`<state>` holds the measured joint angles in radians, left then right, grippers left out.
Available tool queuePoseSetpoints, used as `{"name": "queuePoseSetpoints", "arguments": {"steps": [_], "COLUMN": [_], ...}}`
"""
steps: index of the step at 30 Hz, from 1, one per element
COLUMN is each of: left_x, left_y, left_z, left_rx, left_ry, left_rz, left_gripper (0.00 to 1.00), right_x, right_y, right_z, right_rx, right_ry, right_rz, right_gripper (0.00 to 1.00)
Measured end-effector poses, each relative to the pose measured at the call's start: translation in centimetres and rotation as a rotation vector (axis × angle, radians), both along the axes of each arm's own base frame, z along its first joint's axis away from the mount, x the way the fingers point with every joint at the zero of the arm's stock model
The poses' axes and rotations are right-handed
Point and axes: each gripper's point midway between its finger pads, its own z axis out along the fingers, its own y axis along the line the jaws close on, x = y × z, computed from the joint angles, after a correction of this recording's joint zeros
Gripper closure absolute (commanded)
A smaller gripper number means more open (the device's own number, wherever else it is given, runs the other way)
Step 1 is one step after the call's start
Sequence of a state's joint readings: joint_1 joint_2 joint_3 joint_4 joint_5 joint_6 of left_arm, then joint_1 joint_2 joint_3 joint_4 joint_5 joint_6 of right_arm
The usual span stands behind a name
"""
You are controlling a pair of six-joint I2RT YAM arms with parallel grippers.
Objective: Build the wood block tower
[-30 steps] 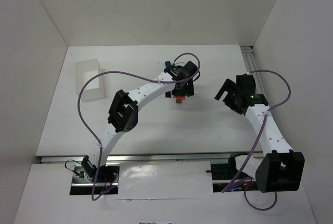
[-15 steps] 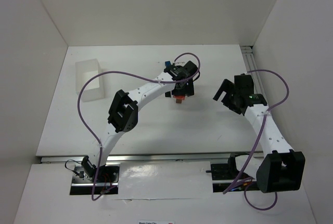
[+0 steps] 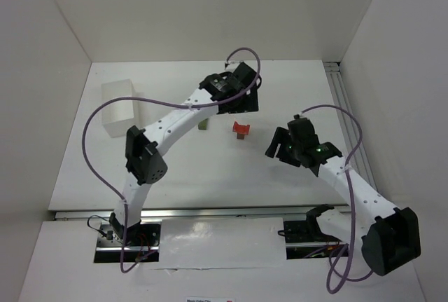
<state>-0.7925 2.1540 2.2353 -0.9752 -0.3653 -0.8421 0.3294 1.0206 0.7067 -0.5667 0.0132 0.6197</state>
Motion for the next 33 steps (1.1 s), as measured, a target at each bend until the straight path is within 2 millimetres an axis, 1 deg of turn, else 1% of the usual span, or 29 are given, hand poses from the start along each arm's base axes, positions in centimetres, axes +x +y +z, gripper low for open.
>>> {"name": "queuePoseSetpoints", "arguments": {"steps": [2, 3, 4, 5, 6, 7, 8, 10, 11, 13, 15, 17, 19, 20, 24, 28, 33], "left_x": [0.0, -0.2, -0.2, -0.4, -0.6, -0.8, -1.0, -1.7, -2.2, -3.5, -4.7, -5.7, -6.2, -6.0, -5.3, -4.9, -4.7], "left_y": [1.2, 2.4, 3.4, 5.7, 7.8, 9.9, 11.8, 16.2, 17.9, 20.3, 21.2, 21.9, 22.4, 22.7, 23.5, 24.1, 24.6], "left_z": [3.2, 4.6, 5.8, 7.6, 8.9, 9.9, 10.8, 11.6, 11.8, 11.1, 9.8, 7.7, 6.3, 6.0, 6.4, 7.0, 7.1], "left_rx": [-0.044, -0.058, -0.068, -0.086, -0.101, -0.11, -0.118, -0.129, -0.134, -0.145, -0.166, -0.178, -0.181, -0.184, -0.2, -0.215, -0.207], "left_ry": [-0.054, -0.075, -0.096, -0.124, -0.147, -0.166, -0.188, -0.218, -0.232, -0.239, -0.236, -0.206, -0.171, -0.165, -0.189, -0.209, -0.216], "left_rz": [0.011, 0.02, 0.026, 0.055, 0.084, 0.114, 0.138, 0.203, 0.231, 0.266, 0.267, 0.264, 0.267, 0.272, 0.281, 0.287, 0.287], "left_gripper": [0.0, 0.0, 0.0, 0.0, 0.0, 0.0, 0.0, 0.0, 0.0, 0.0, 0.0, 0.0, 0.0, 0.0, 0.0, 0.0, 0.0], "right_x": [-0.7, -0.9, -1.1, -1.4, -1.6, -1.7, -1.6, -0.6, 0.1, 1.6, 2.9, 4.1, 5.4, 6.0, 7.5, 8.4, 9.3], "right_y": [2.2, 3.4, 4.6, 5.8, 6.9, 7.8, 8.6, 9.6, 9.9, 10.5, 10.9, 11.2, 11.2, 11.3, 11.5, 11.9, 12.2], "right_z": [-0.1, -0.1, -0.1, -0.1, -0.3, -0.4, -0.6, -0.8, -0.9, -1.1, -1.4, -1.5, -1.6, -1.7, -1.8, -2.2, -2.7], "right_rx": [0.026, 0.032, 0.037, 0.034, 0.03, 0.025, 0.017, 0.001, -0.009, -0.024, -0.033, -0.043, -0.056, -0.063, -0.082, -0.1, -0.121], "right_ry": [-0.005, -0.012, -0.018, -0.022, -0.021, -0.013, -0.007, 0.002, 0.002, -0.002, -0.005, -0.006, -0.007, -0.008, -0.016, -0.017, -0.016], "right_rz": [0.045, 0.066, 0.09, 0.117, 0.138, 0.152, 0.161, 0.149, 0.136, 0.12, 0.107, 0.094, 0.081, 0.078, 0.067, 0.072, 0.074], "right_gripper": [0.42, 0.48, 0.6, 0.65, 0.69, 0.77, 0.8, 0.85, 0.87, 0.87, 0.87, 0.87, 0.87, 0.87, 0.87, 0.87, 0.87]}}
